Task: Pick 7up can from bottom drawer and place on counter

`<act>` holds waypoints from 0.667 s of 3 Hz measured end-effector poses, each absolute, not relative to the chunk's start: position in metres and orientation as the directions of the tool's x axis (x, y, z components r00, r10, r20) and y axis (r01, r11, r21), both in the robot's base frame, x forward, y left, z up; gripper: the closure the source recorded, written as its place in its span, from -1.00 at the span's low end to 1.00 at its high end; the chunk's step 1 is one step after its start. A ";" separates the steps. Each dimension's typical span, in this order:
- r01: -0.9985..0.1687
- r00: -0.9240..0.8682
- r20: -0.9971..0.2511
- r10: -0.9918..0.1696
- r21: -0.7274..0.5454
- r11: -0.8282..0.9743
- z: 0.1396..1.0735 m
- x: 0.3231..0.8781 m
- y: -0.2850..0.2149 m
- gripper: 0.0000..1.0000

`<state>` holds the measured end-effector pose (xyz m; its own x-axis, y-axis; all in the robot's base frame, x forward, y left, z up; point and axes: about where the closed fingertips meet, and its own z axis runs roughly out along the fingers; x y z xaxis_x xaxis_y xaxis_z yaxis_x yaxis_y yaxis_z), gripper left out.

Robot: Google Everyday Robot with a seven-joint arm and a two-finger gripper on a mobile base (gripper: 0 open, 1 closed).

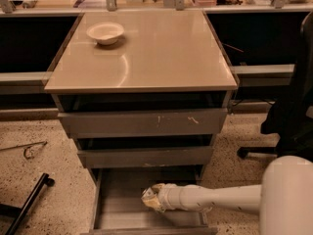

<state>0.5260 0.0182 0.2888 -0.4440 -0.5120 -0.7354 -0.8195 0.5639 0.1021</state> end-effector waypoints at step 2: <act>-0.799 -0.424 -0.752 -0.504 0.049 0.599 0.322 0.508 0.009 1.00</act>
Offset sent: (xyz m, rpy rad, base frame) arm -0.0112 -0.0139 0.0296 -0.0081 -0.0461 -0.0471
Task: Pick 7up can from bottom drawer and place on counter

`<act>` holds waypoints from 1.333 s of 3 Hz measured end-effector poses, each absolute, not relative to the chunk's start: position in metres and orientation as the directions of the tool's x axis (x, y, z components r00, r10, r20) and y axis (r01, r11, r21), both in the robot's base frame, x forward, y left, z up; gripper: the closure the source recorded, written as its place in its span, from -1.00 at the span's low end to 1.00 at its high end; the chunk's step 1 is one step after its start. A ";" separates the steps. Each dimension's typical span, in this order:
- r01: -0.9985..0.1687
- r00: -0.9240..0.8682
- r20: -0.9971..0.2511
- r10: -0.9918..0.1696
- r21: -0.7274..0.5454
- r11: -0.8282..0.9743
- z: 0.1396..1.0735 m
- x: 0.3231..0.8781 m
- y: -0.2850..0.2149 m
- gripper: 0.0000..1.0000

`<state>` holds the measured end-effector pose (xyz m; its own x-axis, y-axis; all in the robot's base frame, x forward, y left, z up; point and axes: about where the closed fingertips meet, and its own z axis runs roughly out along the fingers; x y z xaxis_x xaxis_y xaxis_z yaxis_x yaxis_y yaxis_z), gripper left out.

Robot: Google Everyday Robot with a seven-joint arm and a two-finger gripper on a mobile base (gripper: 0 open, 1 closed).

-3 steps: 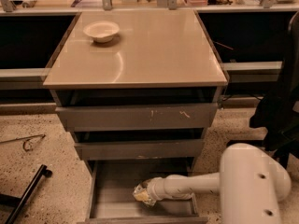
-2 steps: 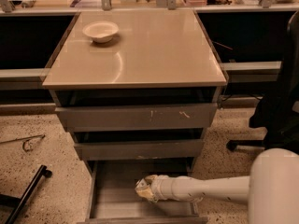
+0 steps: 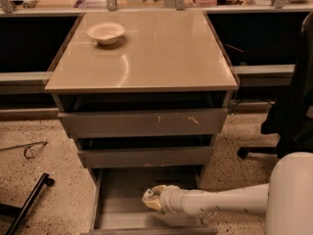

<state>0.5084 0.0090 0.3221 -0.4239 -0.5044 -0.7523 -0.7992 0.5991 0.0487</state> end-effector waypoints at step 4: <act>-0.818 -0.230 -0.833 -0.503 -0.114 0.563 0.569 0.522 0.046 1.00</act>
Offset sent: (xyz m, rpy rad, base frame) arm 0.0220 0.0348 0.2917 0.0678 -0.2121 0.0324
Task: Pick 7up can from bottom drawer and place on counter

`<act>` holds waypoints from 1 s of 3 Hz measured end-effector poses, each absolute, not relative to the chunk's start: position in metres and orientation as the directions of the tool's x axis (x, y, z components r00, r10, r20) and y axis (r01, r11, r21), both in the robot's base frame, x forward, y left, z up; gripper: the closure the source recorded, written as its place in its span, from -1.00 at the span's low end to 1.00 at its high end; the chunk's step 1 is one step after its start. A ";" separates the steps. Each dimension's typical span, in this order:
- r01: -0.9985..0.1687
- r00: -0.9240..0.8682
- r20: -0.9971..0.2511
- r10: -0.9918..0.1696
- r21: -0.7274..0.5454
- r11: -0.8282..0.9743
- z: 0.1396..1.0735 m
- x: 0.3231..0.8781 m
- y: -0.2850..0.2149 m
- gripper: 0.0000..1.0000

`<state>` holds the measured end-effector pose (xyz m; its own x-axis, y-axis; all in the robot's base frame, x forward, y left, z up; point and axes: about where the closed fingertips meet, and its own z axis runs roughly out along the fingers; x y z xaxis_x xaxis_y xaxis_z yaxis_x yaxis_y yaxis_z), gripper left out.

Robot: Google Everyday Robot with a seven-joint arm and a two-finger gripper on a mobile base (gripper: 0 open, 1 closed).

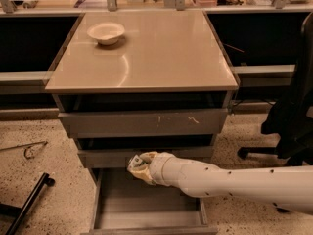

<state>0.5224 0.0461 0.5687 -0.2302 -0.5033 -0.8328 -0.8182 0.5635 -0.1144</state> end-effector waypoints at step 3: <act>-0.792 -0.130 -0.840 -0.527 -0.232 0.565 0.691 0.495 0.055 1.00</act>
Offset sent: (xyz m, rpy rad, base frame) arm -0.0278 -0.0020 0.2087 -0.0839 -0.2625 -0.0104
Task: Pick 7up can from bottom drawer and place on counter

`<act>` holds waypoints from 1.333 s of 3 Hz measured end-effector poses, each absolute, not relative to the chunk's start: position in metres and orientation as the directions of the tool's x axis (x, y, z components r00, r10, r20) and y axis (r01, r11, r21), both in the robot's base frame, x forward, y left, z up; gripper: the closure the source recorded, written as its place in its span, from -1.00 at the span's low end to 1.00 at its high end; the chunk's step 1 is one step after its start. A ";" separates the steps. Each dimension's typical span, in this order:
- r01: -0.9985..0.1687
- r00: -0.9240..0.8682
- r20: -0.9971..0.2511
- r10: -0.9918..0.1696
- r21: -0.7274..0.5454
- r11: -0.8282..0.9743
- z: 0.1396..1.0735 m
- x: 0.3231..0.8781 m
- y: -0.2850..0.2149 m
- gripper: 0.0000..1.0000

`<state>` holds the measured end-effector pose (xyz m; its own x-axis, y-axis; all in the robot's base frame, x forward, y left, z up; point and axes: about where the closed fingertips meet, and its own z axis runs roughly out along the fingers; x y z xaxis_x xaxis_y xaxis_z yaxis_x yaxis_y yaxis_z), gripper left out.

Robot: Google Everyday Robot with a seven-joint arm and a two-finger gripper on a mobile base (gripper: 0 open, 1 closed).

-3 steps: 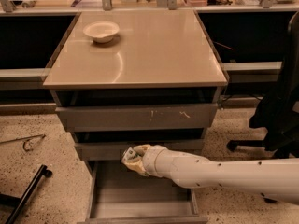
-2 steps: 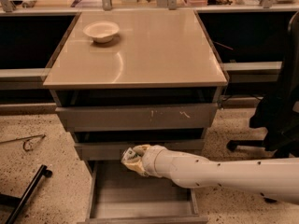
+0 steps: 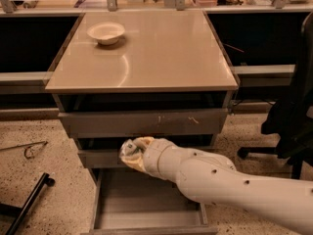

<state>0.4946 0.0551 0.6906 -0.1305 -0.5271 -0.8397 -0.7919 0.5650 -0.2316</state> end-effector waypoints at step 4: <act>-0.679 0.175 -0.782 -0.599 -0.536 0.501 0.868 0.526 0.080 1.00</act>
Offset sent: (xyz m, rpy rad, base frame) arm -0.0015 0.0172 0.0855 -0.0505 -0.1675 0.0321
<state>0.5259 0.0800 0.8675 0.1754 -0.5986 -0.7816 -0.6790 0.5013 -0.5364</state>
